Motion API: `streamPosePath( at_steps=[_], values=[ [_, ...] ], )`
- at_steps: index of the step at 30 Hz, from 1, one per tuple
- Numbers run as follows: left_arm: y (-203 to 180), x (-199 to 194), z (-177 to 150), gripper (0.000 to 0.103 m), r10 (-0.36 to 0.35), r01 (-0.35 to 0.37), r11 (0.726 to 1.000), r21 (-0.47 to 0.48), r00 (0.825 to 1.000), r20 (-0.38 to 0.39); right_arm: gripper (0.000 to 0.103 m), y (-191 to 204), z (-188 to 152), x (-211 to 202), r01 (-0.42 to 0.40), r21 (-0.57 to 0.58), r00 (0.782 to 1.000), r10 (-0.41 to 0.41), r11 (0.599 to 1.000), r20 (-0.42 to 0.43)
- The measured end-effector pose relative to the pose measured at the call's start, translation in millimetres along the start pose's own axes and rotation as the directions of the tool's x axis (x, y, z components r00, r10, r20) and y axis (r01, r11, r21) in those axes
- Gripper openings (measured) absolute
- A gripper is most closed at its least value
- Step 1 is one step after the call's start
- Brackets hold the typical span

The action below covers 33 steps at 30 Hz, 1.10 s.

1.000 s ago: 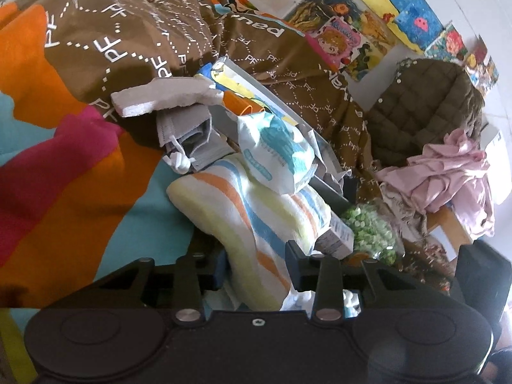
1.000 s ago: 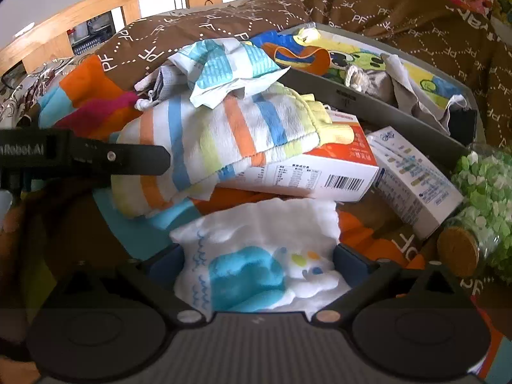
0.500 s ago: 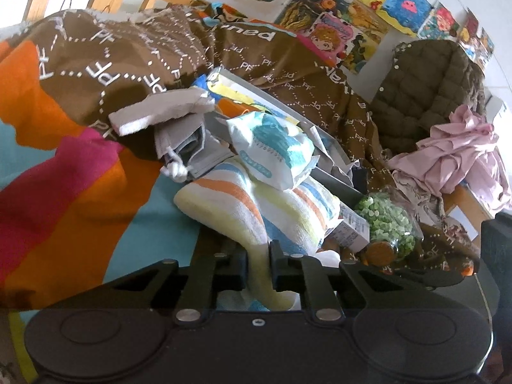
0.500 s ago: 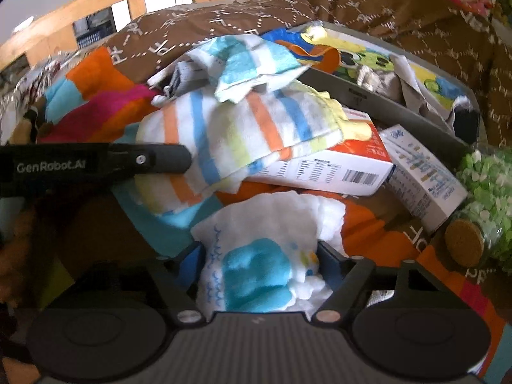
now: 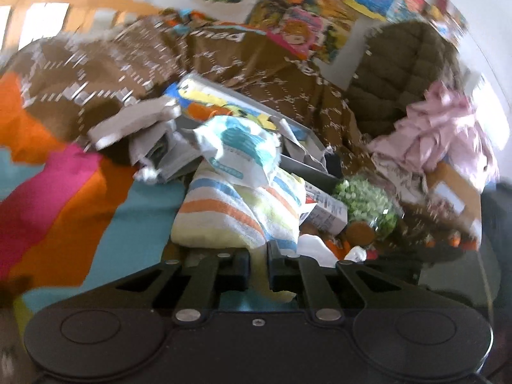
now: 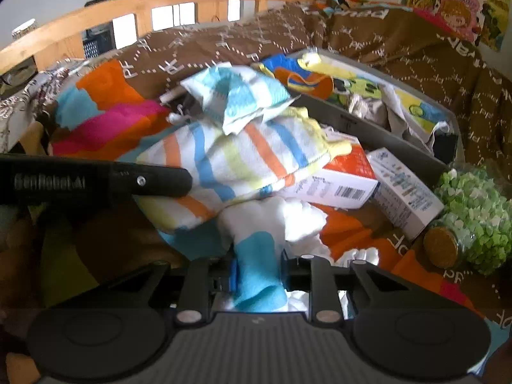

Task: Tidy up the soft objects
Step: 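Carry the striped towel and muslin cloth with both grippers over the tray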

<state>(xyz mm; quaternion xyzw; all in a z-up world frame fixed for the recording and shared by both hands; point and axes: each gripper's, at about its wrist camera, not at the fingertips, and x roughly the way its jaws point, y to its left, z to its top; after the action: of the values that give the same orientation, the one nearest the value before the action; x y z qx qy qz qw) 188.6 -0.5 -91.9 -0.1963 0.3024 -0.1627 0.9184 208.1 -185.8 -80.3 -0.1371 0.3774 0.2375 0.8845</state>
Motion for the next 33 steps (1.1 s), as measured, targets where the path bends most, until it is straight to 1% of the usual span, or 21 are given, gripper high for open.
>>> streamPosePath(
  at_steps=[2,4,7,11,14,17,21,26,29,33],
  values=[
    [6.7,-7.9,3.7,0.01,0.004,-0.004,0.997,-0.075,1.0,-0.002,0.026,1.6,0.9,-4.6,0.001,-0.005,1.0,-0.001,1.0,0.025],
    [9.8,-17.7,7.4,0.01,0.012,-0.011,0.994,-0.109,1.0,0.009,0.026,0.2,2.8,-9.1,0.0,0.002,0.999,0.0,1.0,0.054],
    [7.8,-31.8,14.0,0.01,0.01,-0.006,0.993,-0.121,0.999,0.038,0.026,-4.4,5.8,-18.2,-0.005,0.028,0.993,0.002,1.0,0.117],
    [0.9,-43.4,25.6,0.009,-0.017,0.027,0.992,-0.122,0.996,0.084,0.026,-13.5,7.9,-31.2,-0.008,0.072,0.978,-0.007,0.997,0.21],
    [-9.1,-45.7,36.4,0.009,-0.029,0.039,0.996,-0.086,0.993,0.113,0.026,-18.3,9.5,-35.8,-0.005,0.096,0.966,-0.019,0.995,0.257],
    [-23.1,-46.1,53.3,0.009,-0.045,0.045,0.999,0.0,0.99,0.13,0.027,-23.4,10.9,-39.0,-0.008,0.114,0.955,-0.026,0.993,0.296],
    [-37.8,-46.1,83.1,0.009,-0.062,0.051,0.996,0.08,0.987,0.145,0.027,-28.5,11.5,-45.9,-0.01,0.137,0.937,-0.039,0.991,0.348],
    [-52.0,-47.4,114.2,0.009,-0.084,0.066,0.991,0.114,0.983,0.162,0.029,-38.3,12.3,-54.8,-0.021,0.184,0.916,-0.055,0.983,0.397],
    [-57.9,-48.1,127.6,0.009,-0.106,0.086,0.988,0.126,0.98,0.166,0.029,-43.9,12.4,-58.0,-0.025,0.205,0.909,-0.063,0.979,0.412],
    [-61.3,-46.7,138.5,0.009,-0.118,0.099,0.988,0.116,0.978,0.171,0.029,-49.2,15.4,-62.2,-0.034,0.224,0.902,-0.067,0.974,0.427]
  ],
)
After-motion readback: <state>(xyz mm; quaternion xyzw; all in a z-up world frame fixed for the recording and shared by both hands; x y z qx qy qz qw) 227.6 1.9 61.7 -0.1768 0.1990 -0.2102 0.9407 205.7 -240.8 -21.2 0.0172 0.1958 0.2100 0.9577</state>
